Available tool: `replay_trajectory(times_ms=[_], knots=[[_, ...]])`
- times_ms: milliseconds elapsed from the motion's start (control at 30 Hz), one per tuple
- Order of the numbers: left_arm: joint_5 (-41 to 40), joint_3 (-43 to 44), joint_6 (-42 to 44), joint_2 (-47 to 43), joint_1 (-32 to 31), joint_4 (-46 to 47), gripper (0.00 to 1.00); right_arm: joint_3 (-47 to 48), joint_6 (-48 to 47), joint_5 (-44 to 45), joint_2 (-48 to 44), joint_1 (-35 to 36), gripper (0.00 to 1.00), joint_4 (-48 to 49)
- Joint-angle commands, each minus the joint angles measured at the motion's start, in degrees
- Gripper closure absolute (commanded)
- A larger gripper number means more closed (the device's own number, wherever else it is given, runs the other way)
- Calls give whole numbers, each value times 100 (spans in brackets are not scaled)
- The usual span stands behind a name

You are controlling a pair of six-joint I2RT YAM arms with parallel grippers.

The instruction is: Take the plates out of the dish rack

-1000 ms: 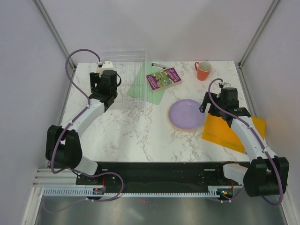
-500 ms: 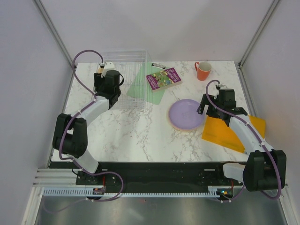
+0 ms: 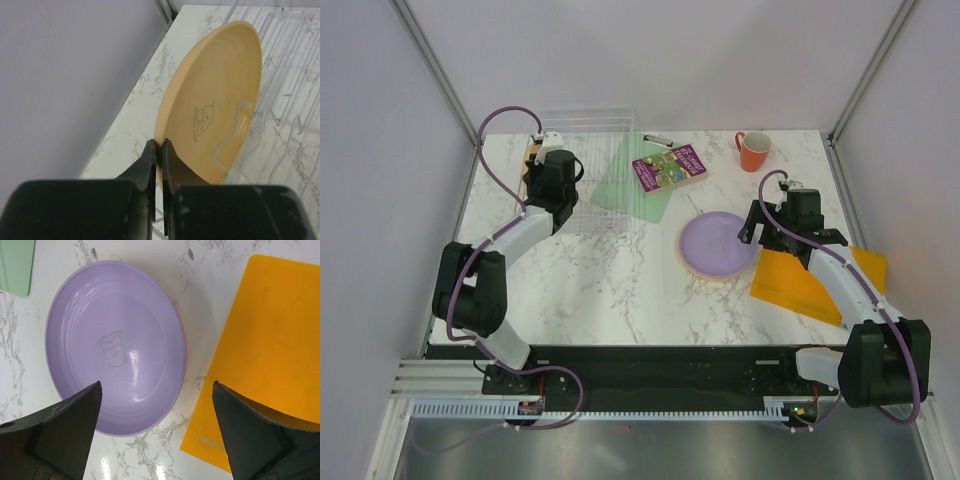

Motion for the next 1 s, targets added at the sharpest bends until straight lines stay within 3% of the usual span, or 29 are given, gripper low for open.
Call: replay_trajectory(times_ms=[0, 600, 967], knots=[[-407, 219, -11, -76, 10, 215, 98, -16, -68, -82, -41, -15, 2, 185], [-776, 992, 1281, -1034, -254, 408, 98, -42, -33, -205, -102, -6, 2, 176], [-768, 862, 1659, -1509, -359, 663, 98, -130, 11, -275, -322, -15, 2, 114]])
